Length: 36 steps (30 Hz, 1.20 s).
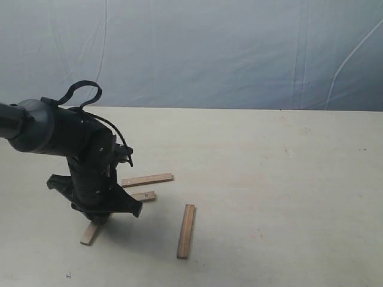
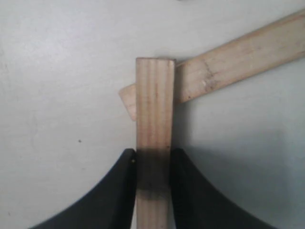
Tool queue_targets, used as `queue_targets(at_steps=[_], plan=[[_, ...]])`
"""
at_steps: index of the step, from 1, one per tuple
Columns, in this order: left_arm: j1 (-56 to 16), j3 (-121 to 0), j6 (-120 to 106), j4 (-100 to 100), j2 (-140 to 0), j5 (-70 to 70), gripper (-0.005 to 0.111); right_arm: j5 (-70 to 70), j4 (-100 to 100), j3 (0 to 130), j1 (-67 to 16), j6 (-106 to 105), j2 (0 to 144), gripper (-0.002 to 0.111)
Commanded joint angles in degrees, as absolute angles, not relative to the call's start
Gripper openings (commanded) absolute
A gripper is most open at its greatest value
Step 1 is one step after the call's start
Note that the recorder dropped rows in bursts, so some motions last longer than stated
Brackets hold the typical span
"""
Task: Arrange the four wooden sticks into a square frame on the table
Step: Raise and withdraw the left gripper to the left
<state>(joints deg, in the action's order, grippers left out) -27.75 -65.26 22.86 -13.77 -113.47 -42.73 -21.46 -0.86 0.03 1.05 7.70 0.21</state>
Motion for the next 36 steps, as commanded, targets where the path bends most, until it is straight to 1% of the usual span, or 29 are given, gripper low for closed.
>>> queue_targets(at_steps=[1,3,5,7,8,9,10,12,13,15,16,20,23,25,27,31,36], plan=[[-29.28,-64.84,21.89,-11.12,-113.67,-47.77,0.0,-20.8,-0.65,0.0,1.04,7.63,0.0,-0.001],[-29.28,-64.84,22.0,-10.26,-113.67,-48.02,0.004,-20.8,-0.65,0.0,1.04,7.63,0.0,-0.001],[-29.28,-64.84,22.0,-9.69,-113.67,-48.02,0.016,-20.93,-0.65,0.0,1.04,7.63,0.0,-0.001],[-29.28,-64.84,21.92,-10.0,-113.14,-47.9,0.036,-20.93,-0.65,0.0,1.04,7.63,0.0,-0.001],[-29.28,-64.84,21.79,-10.27,-112.15,-47.9,0.049,-20.93,-0.65,0.0,1.04,7.63,0.0,-0.001],[-29.28,-64.84,20.38,-10.27,-110.59,-47.5,0.055,-20.93,-0.65,0.0,1.04,7.63,0.0,-0.001],[-29.28,-64.84,19.47,-10.14,-109.28,-47.14,0.055,-20.93,-0.65,0.0,1.04,7.63,0.0,-0.001],[-29.28,-64.84,18.13,-9.67,-106.11,-46.32,0.052,-20.93,-0.65,0.0,1.04,7.63,0.0,-0.001],[-29.28,-64.84,17.37,-9.67,-103.9,-46.32,0.046,-20.93,-0.65,0.0,1.04,7.63,0.0,-0.001],[-28.41,-63.82,16.48,-9.92,-98.34,-45.69,0.019,-20.93,-0.65,0.0,1.04,7.63,0.0,-0.001],[-27.21,-61.98,16.48,-9.35,-94.75,-43.56,0.001,-20.35,-0.3,0.0,1.04,7.63,0.0,-0.001],[-22.51,-54.22,16.48,-5.84,-84.99,-34.17,0.0,-17.14,0.0,0.0,1.04,7.63,0.0,-0.001],[-18.33,-46.58,16.88,-1.7,-77.7,-24.93,0.0,-10.71,-0.5,0.0,1.04,7.63,0.0,-0.001],[-16.16,-40.98,16.88,2.91,-72.7,-18.06,0.0,-5.04,-4.46,0.0,1.04,7.63,0.0,-0.001],[-15.58,-35.29,16.88,4.67,-66.92,-11.39,0.0,0.0,-12.81,0.0,1.04,7.67,0.0,-0.001],[-15.58,-26.15,16.88,6.01,-54.96,-2.81,0.0,8.93,-27.75,0.0,1.04,7.67,0.0,-0.001],[-15.58,-14.37,16.88,8.0,-38.21,6.84,0.0,15.08,-34.24,0.0,1.04,9.98,0.0,-0.001]])
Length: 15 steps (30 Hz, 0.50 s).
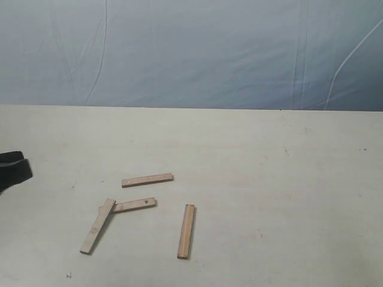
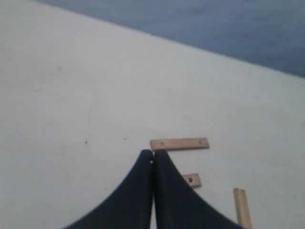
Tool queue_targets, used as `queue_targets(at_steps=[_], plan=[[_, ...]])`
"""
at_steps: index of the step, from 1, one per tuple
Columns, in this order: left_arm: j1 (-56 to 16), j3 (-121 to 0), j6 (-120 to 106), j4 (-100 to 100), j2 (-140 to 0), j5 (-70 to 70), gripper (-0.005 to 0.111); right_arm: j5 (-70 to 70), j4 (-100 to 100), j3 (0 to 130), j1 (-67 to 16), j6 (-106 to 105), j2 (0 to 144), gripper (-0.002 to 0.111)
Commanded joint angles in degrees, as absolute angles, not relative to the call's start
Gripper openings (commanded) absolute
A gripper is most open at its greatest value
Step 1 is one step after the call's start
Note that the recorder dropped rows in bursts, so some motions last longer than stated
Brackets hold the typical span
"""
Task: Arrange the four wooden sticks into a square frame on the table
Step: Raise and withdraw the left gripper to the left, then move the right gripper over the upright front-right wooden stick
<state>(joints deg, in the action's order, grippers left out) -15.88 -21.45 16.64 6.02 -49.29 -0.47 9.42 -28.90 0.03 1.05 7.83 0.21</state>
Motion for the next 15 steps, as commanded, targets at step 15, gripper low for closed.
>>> queue_targets(at_steps=[15], plan=[[-15.58,0.0,15.73,3.79,-10.82,9.44,0.0,29.15,13.3,29.58,1.04,35.17,47.27,-0.001]])
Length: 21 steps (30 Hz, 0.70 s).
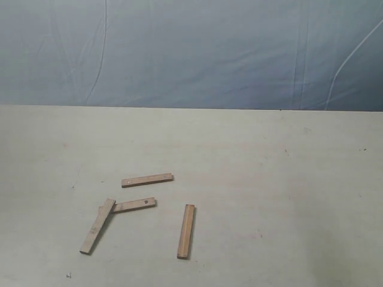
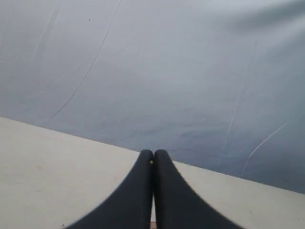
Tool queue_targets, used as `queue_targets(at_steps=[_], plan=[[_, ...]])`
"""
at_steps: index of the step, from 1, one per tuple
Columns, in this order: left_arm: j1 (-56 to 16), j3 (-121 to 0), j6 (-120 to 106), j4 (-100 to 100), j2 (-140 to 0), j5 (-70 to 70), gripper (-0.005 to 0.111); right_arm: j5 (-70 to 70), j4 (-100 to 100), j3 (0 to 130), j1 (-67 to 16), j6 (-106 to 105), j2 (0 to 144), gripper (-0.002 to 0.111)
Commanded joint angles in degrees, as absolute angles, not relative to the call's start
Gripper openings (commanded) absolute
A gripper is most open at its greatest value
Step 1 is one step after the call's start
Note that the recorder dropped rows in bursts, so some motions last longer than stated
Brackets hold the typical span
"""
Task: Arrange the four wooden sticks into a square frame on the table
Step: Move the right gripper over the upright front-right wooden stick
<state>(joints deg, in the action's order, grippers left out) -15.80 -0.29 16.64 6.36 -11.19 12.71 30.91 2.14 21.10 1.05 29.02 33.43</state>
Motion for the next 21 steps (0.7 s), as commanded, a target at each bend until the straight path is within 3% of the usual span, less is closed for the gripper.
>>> queue_targets(at_steps=[1,4,6,9,12,18,21], plan=[[-15.58,0.0,15.17,2.78,-10.82,8.84,0.0,24.06,20.29,34.67,0.85,40.38,54.2,-0.001],[-15.58,0.0,13.07,3.69,-10.82,10.71,0.0,0.0,37.41,49.12,-4.78,49.43,71.79,-0.001],[-15.53,0.0,12.04,5.99,-10.82,11.42,0.0,-12.23,38.05,54.53,-8.01,47.55,78.9,-0.001],[-13.38,0.0,6.69,12.14,-10.82,12.44,0.0,-36.05,28.41,67.31,-14.66,30.64,90.66,-0.001],[-10.54,0.0,4.52,14.55,-10.82,12.67,0.0,-45.94,14.19,74.64,-18.55,16.78,97.35,0.002],[-8.59,0.0,4.42,14.77,-10.6,11.87,0.0,-50.74,0.58,79.31,-28.01,10.53,106.32,0.054],[-8.59,0.0,4.42,14.91,-10.6,9.95,0.0,-49.58,-2.23,79.31,-33.0,12.74,109.08,0.058]])
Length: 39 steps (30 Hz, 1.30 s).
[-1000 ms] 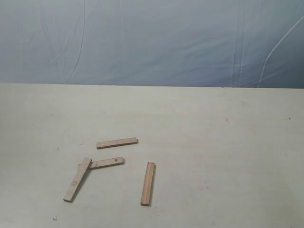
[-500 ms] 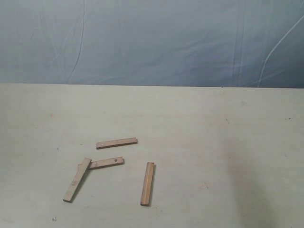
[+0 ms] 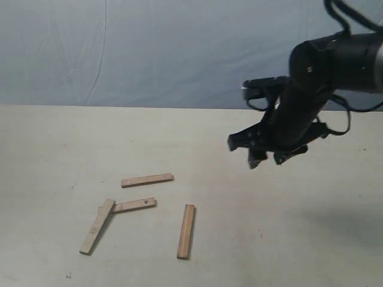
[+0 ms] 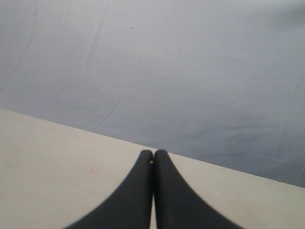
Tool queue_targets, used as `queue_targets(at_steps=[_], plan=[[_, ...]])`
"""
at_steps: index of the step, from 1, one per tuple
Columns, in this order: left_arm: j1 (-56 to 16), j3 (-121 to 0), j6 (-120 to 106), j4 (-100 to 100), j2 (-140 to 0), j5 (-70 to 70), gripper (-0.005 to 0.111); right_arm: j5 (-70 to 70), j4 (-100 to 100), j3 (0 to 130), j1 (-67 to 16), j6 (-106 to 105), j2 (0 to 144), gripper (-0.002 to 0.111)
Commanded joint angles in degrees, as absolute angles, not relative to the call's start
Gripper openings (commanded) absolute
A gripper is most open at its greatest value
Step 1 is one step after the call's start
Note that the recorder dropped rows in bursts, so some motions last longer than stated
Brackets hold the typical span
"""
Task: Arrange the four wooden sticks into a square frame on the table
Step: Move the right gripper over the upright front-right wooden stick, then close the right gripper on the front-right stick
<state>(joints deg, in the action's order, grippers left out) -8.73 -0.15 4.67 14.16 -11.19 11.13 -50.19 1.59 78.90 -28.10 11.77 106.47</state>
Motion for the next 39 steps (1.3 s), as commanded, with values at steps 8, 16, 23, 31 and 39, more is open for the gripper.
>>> queue_targets(at_steps=[8,16,23,31,39], plan=[[-8.59,0.0,4.42,14.91,-10.6,8.05,0.0,-44.76,-0.78,79.31,-41.68,31.57,115.69,0.058],[-8.59,0.0,5.34,14.91,-10.6,7.57,0.0,-41.47,4.71,79.31,-46.35,43.68,120.02,0.053],[-8.59,0.0,5.55,14.91,-10.6,7.6,0.0,-42.18,4.82,81.6,-47.69,44.95,122.54,0.053],[-8.59,0.0,5.55,14.91,-10.6,7.6,0.0,-45.29,6.05,85.09,-49.13,44.95,126.27,0.008],[-8.59,0.0,5.55,14.91,-10.6,7.6,0.0,-50.02,6.05,92.63,-49.8,44.36,125.41,0.0]])
